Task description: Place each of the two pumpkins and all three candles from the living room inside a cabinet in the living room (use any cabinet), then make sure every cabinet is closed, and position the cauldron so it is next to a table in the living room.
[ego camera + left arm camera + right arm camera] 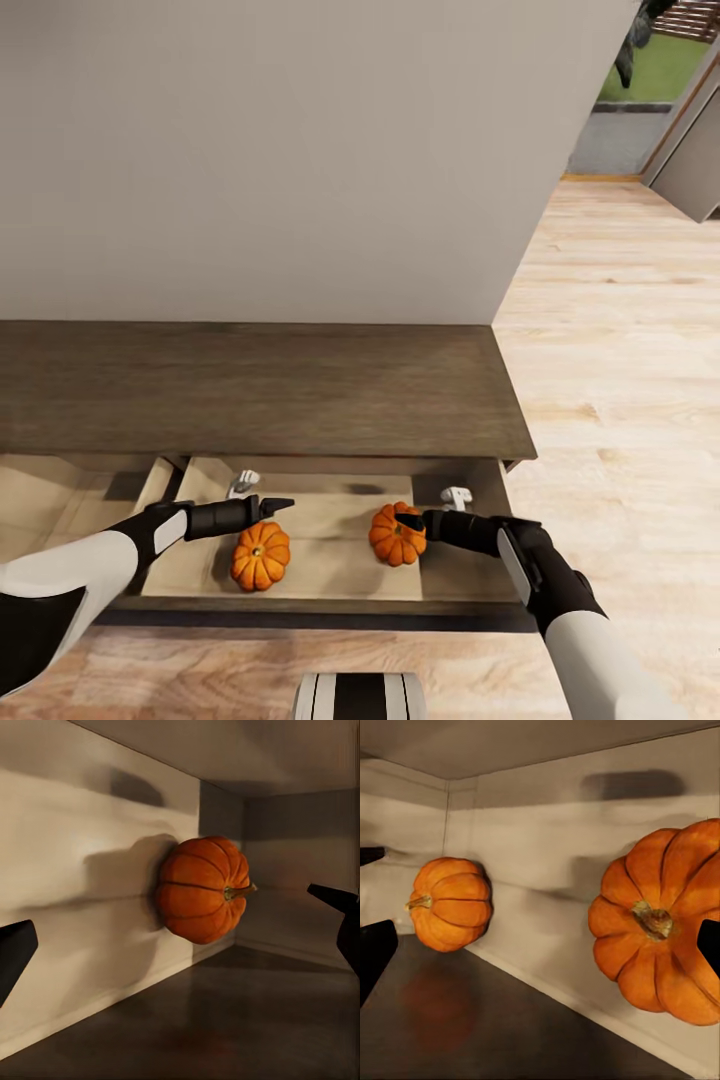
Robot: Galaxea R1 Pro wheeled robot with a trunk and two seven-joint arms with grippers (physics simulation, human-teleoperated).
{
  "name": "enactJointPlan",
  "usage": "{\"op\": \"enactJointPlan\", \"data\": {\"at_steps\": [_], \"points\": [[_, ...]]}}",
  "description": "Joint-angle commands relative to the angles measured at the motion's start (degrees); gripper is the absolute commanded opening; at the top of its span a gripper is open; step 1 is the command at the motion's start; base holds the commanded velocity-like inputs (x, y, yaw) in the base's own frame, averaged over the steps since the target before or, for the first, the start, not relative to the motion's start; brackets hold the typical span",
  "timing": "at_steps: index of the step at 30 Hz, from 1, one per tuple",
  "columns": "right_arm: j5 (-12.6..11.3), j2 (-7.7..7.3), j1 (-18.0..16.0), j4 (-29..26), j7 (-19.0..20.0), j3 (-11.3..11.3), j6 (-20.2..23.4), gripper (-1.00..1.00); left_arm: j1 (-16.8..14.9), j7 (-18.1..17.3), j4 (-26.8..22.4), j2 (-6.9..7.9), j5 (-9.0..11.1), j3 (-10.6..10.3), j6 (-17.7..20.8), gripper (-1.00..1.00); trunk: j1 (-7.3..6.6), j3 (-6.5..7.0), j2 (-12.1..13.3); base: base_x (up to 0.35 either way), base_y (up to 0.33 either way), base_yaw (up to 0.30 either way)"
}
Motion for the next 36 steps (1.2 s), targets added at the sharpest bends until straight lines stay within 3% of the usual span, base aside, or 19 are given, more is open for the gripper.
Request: {"op": "enactJointPlan", "data": {"at_steps": [1, 7, 14, 18, 20, 23, 26, 31, 35, 36], "points": [[0.02, -0.04, 0.00, -0.10, 0.82, -0.02, 0.45, 1.00, -0.02, 0.00, 0.00, 0.04, -0.01, -0.10, 0.30, 1.00, -0.22, 0.18, 0.42, 0.000, 0.000, 0.000], [0.03, -1.42, 0.00, -0.41, 2.38, -0.14, 4.01, 1.00, -0.10, 0.00, 0.00, 0.26, -0.01, -0.28, 0.99, 1.00, -1.54, 1.26, 2.82, 0.000, 0.000, 0.000], [-0.04, -4.07, 0.00, -2.84, 8.26, -0.34, 6.29, 1.00, -0.20, -2.17, 0.06, 1.16, -0.07, -0.39, 1.22, 1.00, -3.08, 2.52, 5.63, -0.013, 0.009, 0.000], [-0.14, -6.59, 0.00, -3.22, 9.26, -0.58, 8.43, 1.00, -0.21, -3.89, 0.29, 1.56, -0.17, -0.39, 5.50, 1.00, -3.96, 3.24, 7.23, -0.175, 0.128, 0.000], [-0.11, -7.03, 0.00, -3.59, 9.91, -0.60, 9.60, 1.00, -0.21, -3.98, 0.32, 1.57, -0.18, -0.41, 6.14, 1.00, -4.40, 3.60, 8.04, -0.234, 0.175, 0.000], [-0.07, -7.25, 0.00, -4.26, 11.28, -0.62, 10.28, 1.00, -0.22, -4.06, 0.34, 1.55, -0.16, -1.84, 6.51, 1.00, -5.06, 4.13, 9.24, -0.240, 0.180, 0.000], [-0.08, -7.61, 0.00, -4.53, 11.76, -0.62, 10.51, 1.00, -0.22, -4.17, 0.34, 1.52, -0.09, -4.90, 6.65, 1.00, -5.71, 4.67, 10.44, -0.242, 0.182, 0.000], [-0.12, -8.91, 0.00, -5.03, 12.70, -0.62, 10.66, 1.00, -0.22, -4.25, 0.18, 1.46, -0.07, -6.16, 6.74, 1.00, -6.81, 5.57, 12.45, -0.229, 0.172, 0.000], [-0.15, -10.33, 0.00, -5.33, 20.36, -0.65, 10.66, 1.00, -0.28, -6.23, 0.14, 1.44, -0.06, -6.24, 6.73, 1.00, -7.03, 5.75, 12.85, -0.051, 0.039, 0.000], [-0.15, -11.21, 0.00, -5.31, 26.15, -0.77, 10.60, 1.00, -0.42, -10.66, 0.49, 1.45, 0.01, -6.21, 6.70, 1.00, -7.03, 5.75, 12.85, -0.008, 0.006, 0.000]]}}
